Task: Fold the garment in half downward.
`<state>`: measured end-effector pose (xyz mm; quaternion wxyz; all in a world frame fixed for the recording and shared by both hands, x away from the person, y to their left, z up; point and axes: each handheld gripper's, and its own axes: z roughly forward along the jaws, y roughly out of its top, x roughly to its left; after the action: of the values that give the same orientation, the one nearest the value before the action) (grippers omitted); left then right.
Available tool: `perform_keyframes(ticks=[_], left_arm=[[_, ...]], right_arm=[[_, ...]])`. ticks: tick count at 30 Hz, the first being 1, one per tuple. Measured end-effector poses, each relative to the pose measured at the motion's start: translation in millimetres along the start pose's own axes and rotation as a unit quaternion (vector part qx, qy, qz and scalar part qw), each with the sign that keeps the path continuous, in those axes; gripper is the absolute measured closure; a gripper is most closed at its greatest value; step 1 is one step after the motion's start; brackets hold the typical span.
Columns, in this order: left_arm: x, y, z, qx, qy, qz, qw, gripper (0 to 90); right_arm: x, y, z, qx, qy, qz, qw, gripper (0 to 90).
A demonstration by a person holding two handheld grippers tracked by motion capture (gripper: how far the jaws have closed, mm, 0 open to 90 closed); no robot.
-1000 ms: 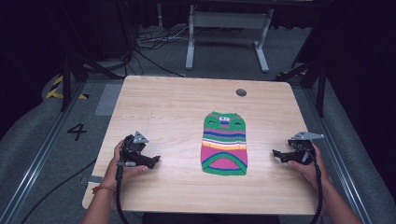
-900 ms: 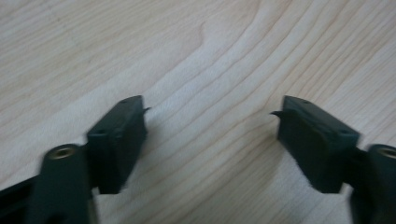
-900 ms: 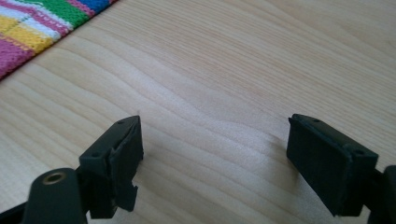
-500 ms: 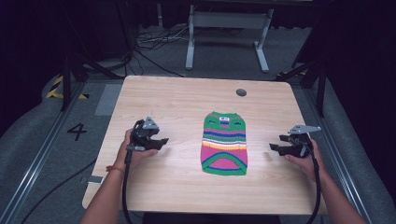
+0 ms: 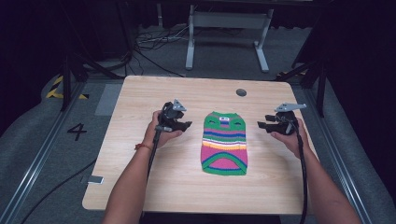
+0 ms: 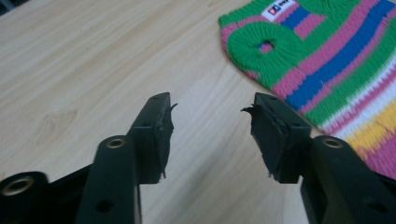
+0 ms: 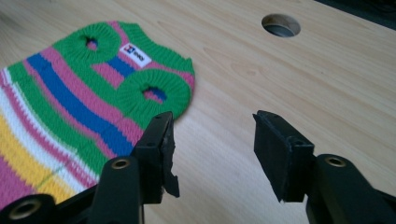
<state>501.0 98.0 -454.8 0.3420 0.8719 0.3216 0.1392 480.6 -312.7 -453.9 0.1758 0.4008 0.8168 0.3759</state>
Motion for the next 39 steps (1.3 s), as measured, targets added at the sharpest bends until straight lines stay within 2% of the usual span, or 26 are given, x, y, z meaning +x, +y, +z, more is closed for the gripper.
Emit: perform_keyframes(ticks=[1, 3, 9, 10, 13, 15, 18, 20, 23, 24, 25, 26, 29, 32, 34, 35, 37, 38, 39], left_arm=[[1.0, 2.8, 2.3, 0.000, -0.003, 0.000, 1.0000, 55.2], [2.8, 11.9, 11.6, 0.000, -0.004, 0.000, 1.0000, 56.7], [3.2, 27.4, 41.5, 0.005, -0.006, 0.002, 1.0000, 58.1], [3.7, 29.0, 46.8, 0.008, -0.012, -0.002, 0.9999, 58.6], [4.1, 31.5, 56.3, 0.014, -0.016, -0.005, 0.9998, 58.6], [2.6, 34.9, 67.9, 0.015, -0.027, -0.012, 0.9994, 61.3], [1.9, 36.6, 74.9, 0.014, -0.028, -0.019, 0.9993, 63.3], [0.7, 37.8, 80.0, 0.015, -0.021, -0.028, 0.9993, 64.2], [-0.6, 37.3, 86.9, 0.012, -0.035, -0.042, 0.9985, 65.0], [-2.7, 37.0, 89.4, 0.020, -0.039, -0.040, 0.9982, 65.7], [-5.4, 36.6, 91.1, 0.026, -0.041, -0.036, 0.9982, 66.6], [-7.4, 36.0, 91.2, 0.024, -0.044, -0.037, 0.9981, 68.2], [-10.2, 33.0, 89.6, 0.022, -0.050, -0.033, 0.9980, 73.7], [-13.7, 28.8, 87.5, 0.014, -0.056, -0.042, 0.9974, 77.1], [-16.3, 25.7, 84.7, 0.014, -0.065, -0.048, 0.9966, 77.7], [-17.7, 24.8, 82.0, 0.020, -0.069, -0.039, 0.9966, 77.7], [-18.1, 23.6, 78.7, 0.026, -0.067, -0.037, 0.9967, 75.9], [-18.1, 23.6, 78.7, 0.026, -0.067, -0.037, 0.9967, 72.1], [-18.1, 23.9, 77.9, 0.027, -0.052, -0.038, 0.9976, 72.1]], right_arm=[[-0.2, 3.8, 4.3, 0.001, 0.000, -0.004, 1.0000, 52.2], [0.2, 10.0, 12.1, 0.002, 0.003, -0.010, 0.9999, 54.3], [0.2, 22.4, 37.6, 0.018, 0.009, -0.006, 0.9998, 57.3], [0.4, 23.0, 42.0, 0.021, 0.008, -0.004, 0.9997, 57.6], [0.3, 23.4, 49.9, 0.025, 0.011, 0.001, 0.9996, 58.1], [1.6, 23.8, 63.9, 0.033, 0.012, 0.006, 0.9993, 59.2], [4.4, 25.0, 72.5, 0.037, 0.010, 0.004, 0.9992, 60.3], [7.4, 26.1, 80.2, 0.036, 0.010, 0.010, 0.9992, 60.6], [11.9, 28.6, 89.3, 0.034, 0.005, 0.007, 0.9994, 61.8], [13.2, 30.0, 92.2, 0.033, 0.005, 0.009, 0.9994, 61.9], [14.6, 30.9, 94.6, 0.035, 0.005, 0.011, 0.9993, 62.0], [16.0, 31.5, 97.4, 0.041, 0.000, 0.008, 0.9991, 63.4], [19.0, 33.0, 100.9, 0.057, 0.005, -0.002, 0.9984, 68.2], [18.9, 31.7, 100.1, 0.066, 0.015, 0.001, 0.9977, 71.3], [20.5, 29.0, 98.8, 0.063, 0.020, 0.004, 0.9978, 72.3], [21.3, 27.2, 97.8, 0.060, 0.025, 0.006, 0.9979, 73.3], [24.7, 24.8, 94.8, 0.061, 0.034, 0.007, 0.9976, 73.9], [24.7, 24.8, 94.8, 0.061, 0.034, 0.007, 0.9976, 73.9], [26.3, 24.7, 94.1, 0.062, 0.033, 0.004, 0.9975, 74.5]])
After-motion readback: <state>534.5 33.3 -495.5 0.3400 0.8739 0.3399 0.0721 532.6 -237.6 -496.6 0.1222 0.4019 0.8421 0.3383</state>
